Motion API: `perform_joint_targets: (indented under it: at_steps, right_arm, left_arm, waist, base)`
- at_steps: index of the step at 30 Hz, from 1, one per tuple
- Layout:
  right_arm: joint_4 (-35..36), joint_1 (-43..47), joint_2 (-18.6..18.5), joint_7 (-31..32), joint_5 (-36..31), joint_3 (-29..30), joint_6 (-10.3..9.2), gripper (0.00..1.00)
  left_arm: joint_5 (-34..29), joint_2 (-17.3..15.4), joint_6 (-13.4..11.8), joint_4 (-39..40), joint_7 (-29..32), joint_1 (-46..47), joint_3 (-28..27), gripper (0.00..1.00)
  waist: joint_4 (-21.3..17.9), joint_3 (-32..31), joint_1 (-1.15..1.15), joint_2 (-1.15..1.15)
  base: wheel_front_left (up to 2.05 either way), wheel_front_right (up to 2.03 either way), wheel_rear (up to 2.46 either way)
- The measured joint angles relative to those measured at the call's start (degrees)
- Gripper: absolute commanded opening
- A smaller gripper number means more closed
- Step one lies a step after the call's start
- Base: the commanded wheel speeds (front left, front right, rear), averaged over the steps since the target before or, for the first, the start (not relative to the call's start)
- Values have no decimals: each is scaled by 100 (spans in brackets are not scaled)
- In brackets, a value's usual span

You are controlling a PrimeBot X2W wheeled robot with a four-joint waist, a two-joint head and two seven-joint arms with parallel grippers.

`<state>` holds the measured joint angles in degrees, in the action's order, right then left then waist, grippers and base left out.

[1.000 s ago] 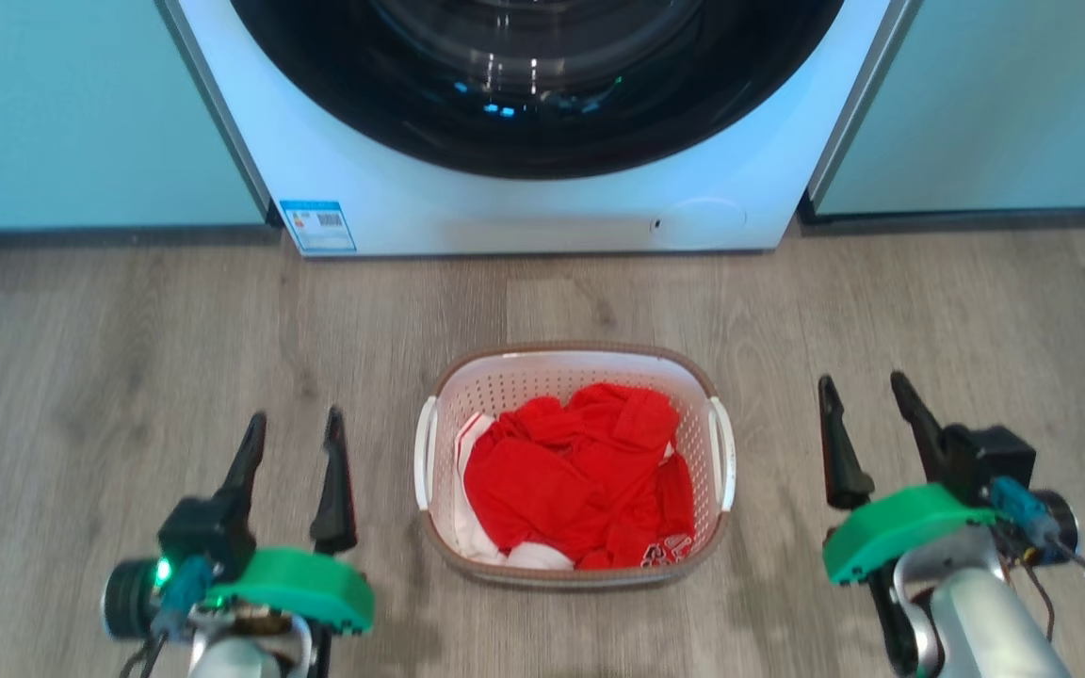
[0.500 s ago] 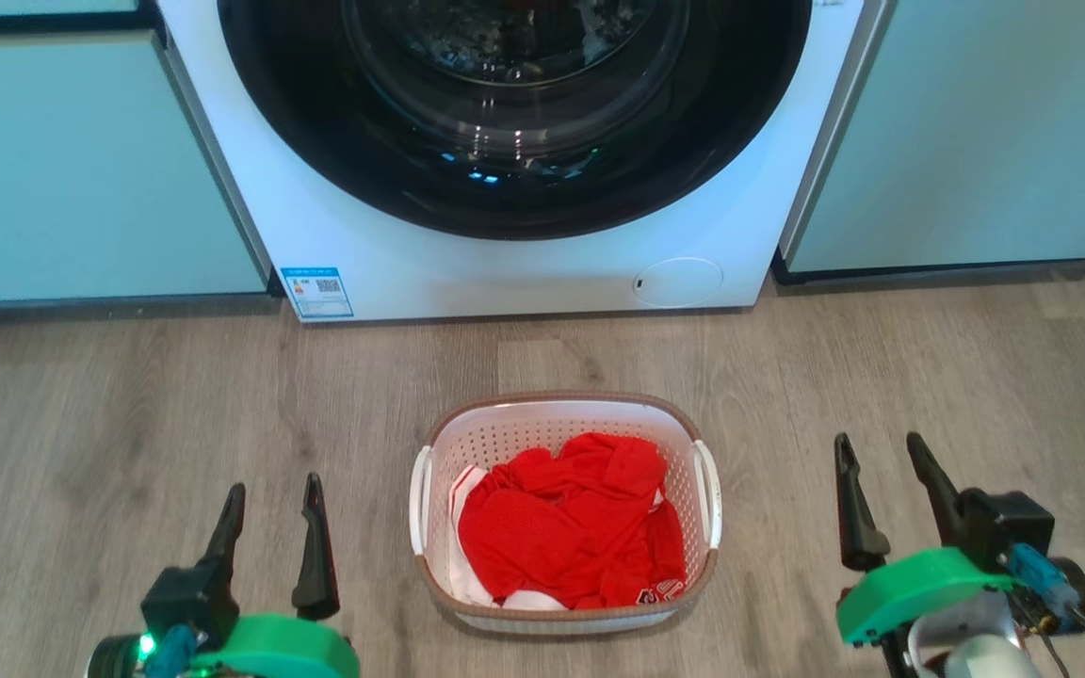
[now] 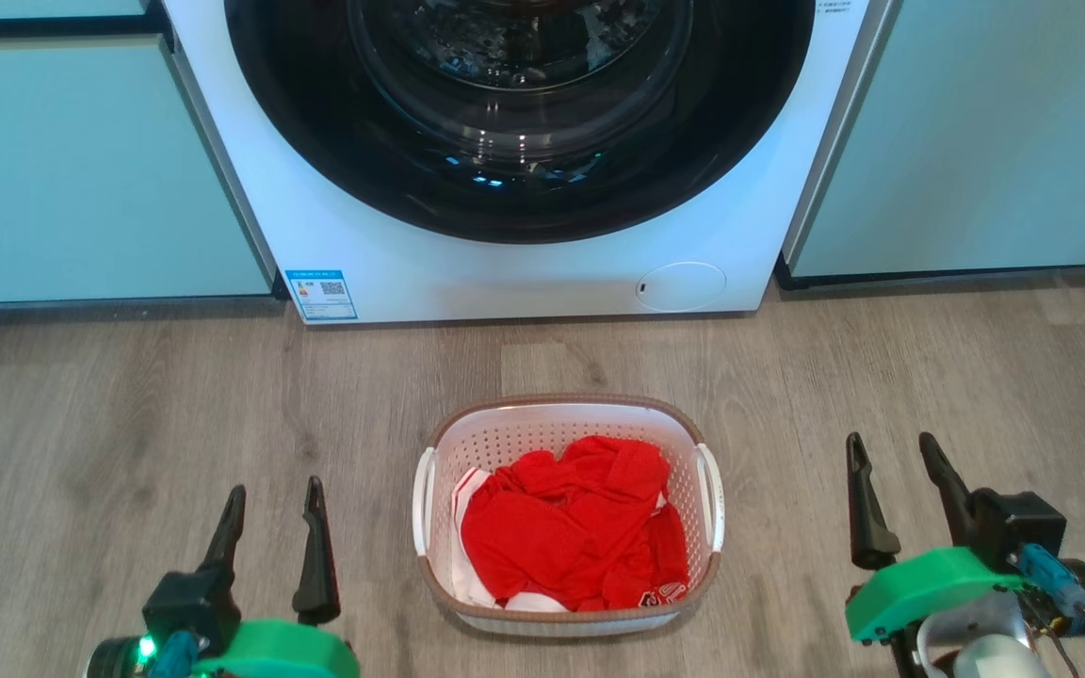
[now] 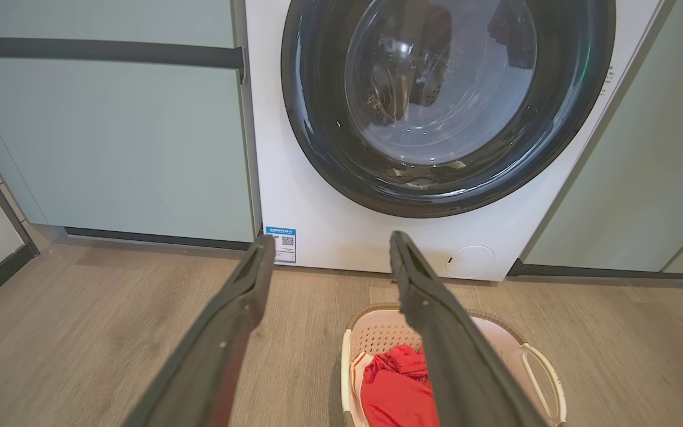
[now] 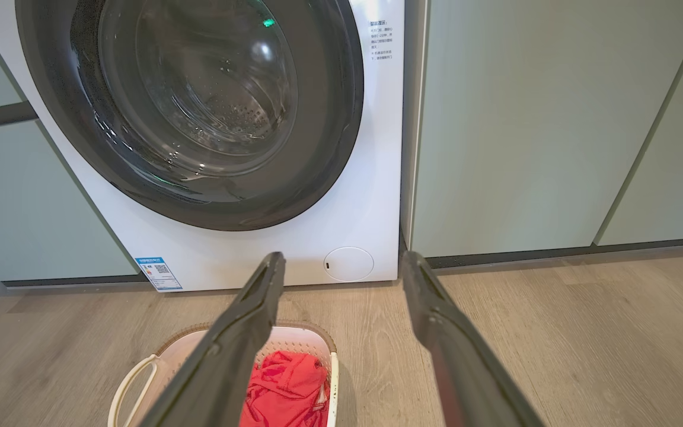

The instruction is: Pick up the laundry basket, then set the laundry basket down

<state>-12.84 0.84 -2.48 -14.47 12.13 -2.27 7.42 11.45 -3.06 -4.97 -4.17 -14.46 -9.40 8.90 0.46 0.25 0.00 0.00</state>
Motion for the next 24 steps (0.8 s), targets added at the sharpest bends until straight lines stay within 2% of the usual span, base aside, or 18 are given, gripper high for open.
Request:
perform_joint_targets:
  at_steps: [7, 8, 12, 24]
  right_arm:
    - [0, -3, 0, 0, 0, -1, 0, 100]
    - [-59, -2, 3, 2, 2, -2, 0, 0]
    - [-382, 167, 23, 29, 38, -12, 0, 0]
    - [-399, 190, 22, 188, 904, 19, 0, 0]
  left_arm:
    - [-36, 0, 34, -2, 0, 0, -12, 100]
    - [-29, 0, 37, -64, 5, 0, -9, 0]
    - [5, 1, 42, -401, 29, -98, 2, 0]
    - [912, -9, 149, -448, 188, -110, -19, 0]
  waist:
    - [21, -8, 0, 0]
    - [22, -8, 0, 0]
    - [22, -8, 1, 0]
    - [14, -7, 1, 0]
  base:
    - [0, 0, 0]
    - [0, 0, 0]
    - [0, 0, 0]
    - [0, 0, 0]
